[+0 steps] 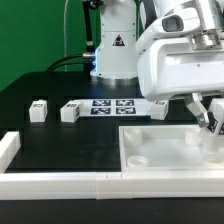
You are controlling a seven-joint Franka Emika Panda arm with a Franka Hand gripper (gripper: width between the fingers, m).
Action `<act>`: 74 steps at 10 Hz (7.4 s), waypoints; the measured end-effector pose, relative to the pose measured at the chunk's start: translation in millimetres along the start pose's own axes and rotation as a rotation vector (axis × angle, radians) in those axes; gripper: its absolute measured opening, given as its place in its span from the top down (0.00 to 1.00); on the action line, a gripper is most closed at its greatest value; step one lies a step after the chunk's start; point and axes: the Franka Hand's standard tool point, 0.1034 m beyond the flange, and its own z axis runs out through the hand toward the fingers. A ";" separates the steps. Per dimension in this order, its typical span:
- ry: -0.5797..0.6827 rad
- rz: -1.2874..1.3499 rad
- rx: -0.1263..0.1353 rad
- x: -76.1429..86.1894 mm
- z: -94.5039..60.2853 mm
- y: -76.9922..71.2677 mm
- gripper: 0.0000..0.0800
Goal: Assemble one leg
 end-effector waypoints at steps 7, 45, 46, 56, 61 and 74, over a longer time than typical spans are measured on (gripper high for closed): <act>-0.010 0.001 0.013 -12.6 8.9 -9.1 0.64; -0.768 0.021 0.240 -6.6 13.1 -8.0 0.60; -0.768 0.021 0.240 -6.6 13.1 -7.7 0.63; -0.833 0.784 -0.137 -26.1 -2.0 0.8 0.63; -0.787 1.269 -0.434 -29.4 -4.2 -0.6 0.62; -0.840 1.040 -0.287 -28.6 -1.4 -13.7 0.19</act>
Offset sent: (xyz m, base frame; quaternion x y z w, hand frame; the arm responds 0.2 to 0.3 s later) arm -0.0044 0.0080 -0.0117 0.0061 0.0180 0.0057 0.9998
